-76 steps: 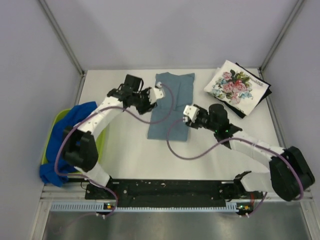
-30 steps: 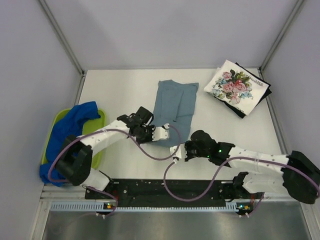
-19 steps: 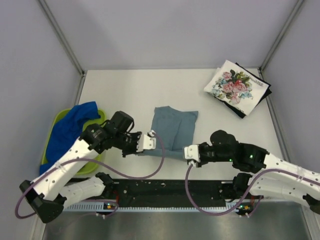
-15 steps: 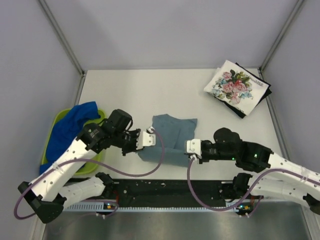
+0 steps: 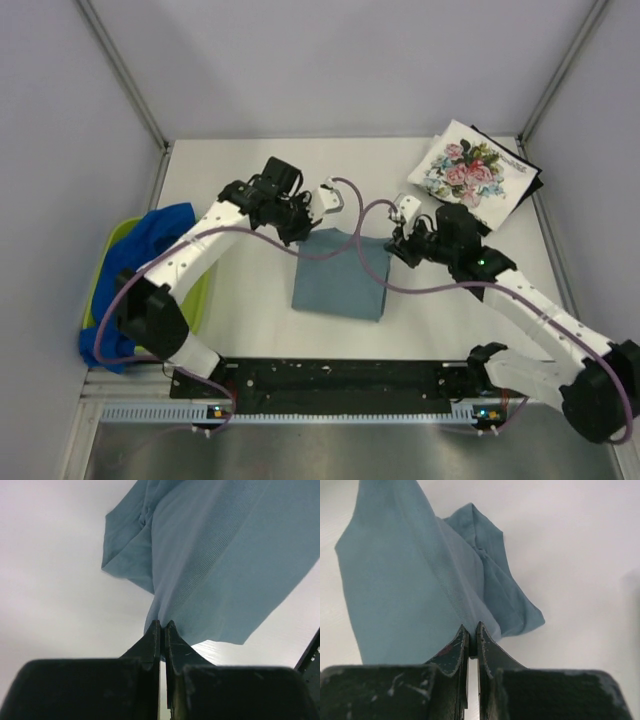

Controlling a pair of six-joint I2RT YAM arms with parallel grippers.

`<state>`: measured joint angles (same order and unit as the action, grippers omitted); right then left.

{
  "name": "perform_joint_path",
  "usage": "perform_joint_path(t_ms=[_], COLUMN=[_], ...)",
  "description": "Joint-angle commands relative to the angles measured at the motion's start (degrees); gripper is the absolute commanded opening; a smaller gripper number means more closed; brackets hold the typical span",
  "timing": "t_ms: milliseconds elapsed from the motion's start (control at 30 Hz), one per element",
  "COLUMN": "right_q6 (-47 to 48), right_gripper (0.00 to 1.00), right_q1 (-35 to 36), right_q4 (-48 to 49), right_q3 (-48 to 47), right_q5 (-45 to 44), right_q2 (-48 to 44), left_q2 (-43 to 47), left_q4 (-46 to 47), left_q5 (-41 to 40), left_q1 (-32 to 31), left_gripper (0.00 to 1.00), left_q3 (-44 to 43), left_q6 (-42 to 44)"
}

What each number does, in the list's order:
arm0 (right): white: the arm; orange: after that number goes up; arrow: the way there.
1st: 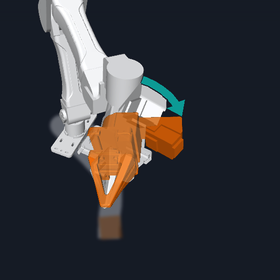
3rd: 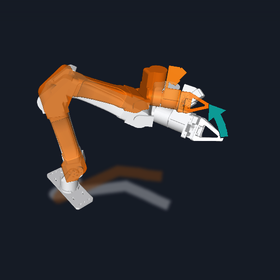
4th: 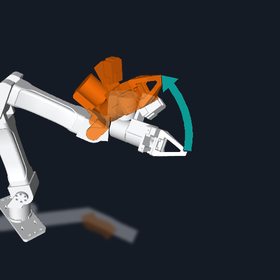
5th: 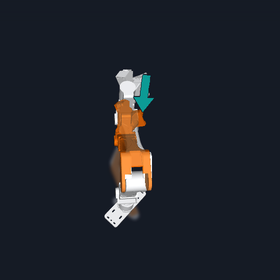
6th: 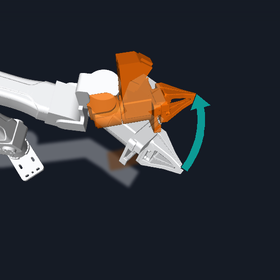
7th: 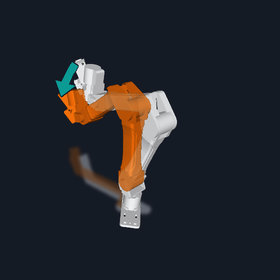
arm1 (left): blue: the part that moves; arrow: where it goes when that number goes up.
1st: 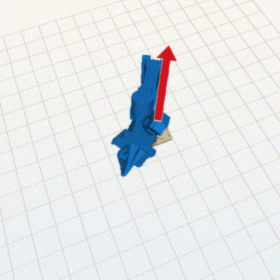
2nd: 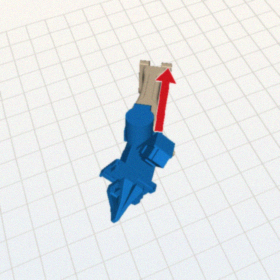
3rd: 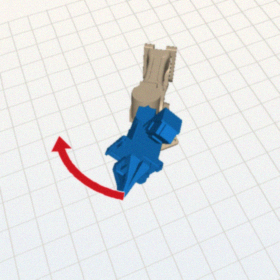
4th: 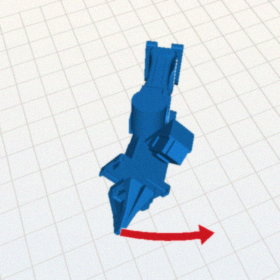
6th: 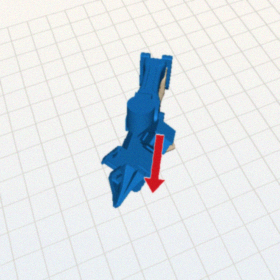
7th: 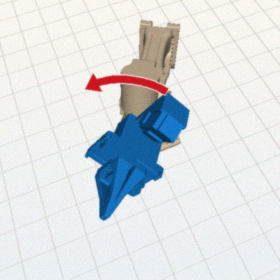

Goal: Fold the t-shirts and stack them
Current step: Fold the long partially folded tshirt into a neat square

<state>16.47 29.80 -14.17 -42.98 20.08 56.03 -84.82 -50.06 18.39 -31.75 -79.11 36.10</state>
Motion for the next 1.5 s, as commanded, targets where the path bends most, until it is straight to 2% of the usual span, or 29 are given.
perform_joint_path(t_ms=[0,200,400,567,767,900,1033,1233,1467], right_q6=[-2.8,-7.4,-8.1,-8.0,-8.6,-15.5,-23.8,-36.0,-35.4], right_gripper=[0.00,0.00,0.00,0.00,0.00,0.00,0.00,0.00,0.00], right_q1=[-5.8,-8.3,-9.0,-7.7,-2.2,0.3,4.2,4.3,1.2], right_q4=[9.8,8.3,8.6,2.6,-11.6,-12.7,-9.7,2.1,3.6], right_q3=[0.4,-5.0,-4.5,-5.2,-7.1,-5.4,-1.6,7.6,9.2], right_q5=[-0.7,-1.4,2.2,7.0,18.5,27.0,28.3,32.0,31.2], right_q2=[9.1,20.6,18.5,10.2,1.0,-4.9,-8.5,-9.0,-7.0], left_q2=[-9.5,-21.9,-24.3,-14.6,2.2,10.5,16.8,18.8,14.8], left_q4=[-2.5,-2.0,-2.4,-4.7,-9.6,-13.0,-13.9,-13.7,-11.2], left_q5=[-8.1,-9.5,-7.5,-3.9,2.0,4.2,6.3,7.3,6.2], left_q1=[4.8,5.5,5.5,5.5,5.6,5.5,5.4,5.4,5.5], left_gripper=[0.00,0.00,0.00,0.00,0.00,0.00,0.00,0.00,0.00], left_q3=[-4.8,-13.1,-16.0,-10.4,0.5,7.0,12.4,15.0,13.8], left_q6=[-2.2,-2.9,-3.2,-0.3,7.5,10.2,10.6,9.8,9.1])
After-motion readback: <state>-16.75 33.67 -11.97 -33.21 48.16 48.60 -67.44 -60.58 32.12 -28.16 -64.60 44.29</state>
